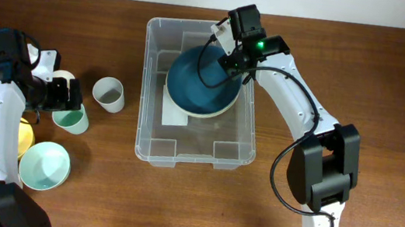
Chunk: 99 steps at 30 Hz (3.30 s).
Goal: Pack container
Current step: 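Press the teal-blue bowl down and open the right gripper, then raise the right gripper away and move the left gripper toward the cups, then grasp the cream cup with the left gripper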
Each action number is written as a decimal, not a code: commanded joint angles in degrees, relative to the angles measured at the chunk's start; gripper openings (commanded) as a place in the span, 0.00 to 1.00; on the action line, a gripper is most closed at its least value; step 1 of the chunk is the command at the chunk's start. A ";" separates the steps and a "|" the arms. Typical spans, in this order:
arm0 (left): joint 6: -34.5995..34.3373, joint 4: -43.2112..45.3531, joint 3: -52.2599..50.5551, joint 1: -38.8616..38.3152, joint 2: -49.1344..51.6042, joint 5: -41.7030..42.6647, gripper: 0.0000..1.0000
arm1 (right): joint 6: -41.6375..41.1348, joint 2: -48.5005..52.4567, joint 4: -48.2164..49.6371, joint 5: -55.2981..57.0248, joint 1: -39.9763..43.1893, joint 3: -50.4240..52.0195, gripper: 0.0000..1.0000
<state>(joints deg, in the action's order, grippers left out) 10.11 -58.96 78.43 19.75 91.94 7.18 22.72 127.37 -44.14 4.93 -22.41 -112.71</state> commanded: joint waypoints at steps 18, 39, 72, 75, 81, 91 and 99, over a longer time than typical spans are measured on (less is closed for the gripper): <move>0.92 -0.09 0.46 0.28 0.09 0.98 1.00 | -1.01 -0.02 -1.22 0.92 1.22 2.71 0.04; -0.26 0.81 0.61 0.24 0.09 2.16 0.99 | -20.90 -23.26 -19.82 -11.02 16.39 -6.29 0.99; -11.02 -2.69 16.87 5.92 11.32 -4.57 0.99 | -24.68 -25.53 -39.28 -16.98 32.54 -6.19 0.99; -12.09 -1.68 16.87 5.92 15.67 -3.93 0.99 | -24.68 -25.53 -39.56 -16.98 32.57 -6.19 0.99; -12.09 1.70 16.87 5.90 21.94 -2.82 0.99 | -24.65 -25.53 -39.74 -16.96 32.57 -6.19 0.99; -12.09 5.46 16.87 5.29 28.11 -2.05 0.66 | -24.46 -25.53 -39.98 -16.94 32.57 -6.19 0.99; -12.09 7.15 16.98 3.48 30.62 -2.01 0.31 | -24.48 -25.53 -39.98 -16.70 32.57 -6.19 0.99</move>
<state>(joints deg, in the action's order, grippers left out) -1.89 -52.84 94.54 24.23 122.02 4.34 -1.52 103.66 -84.01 -11.53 10.24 -118.98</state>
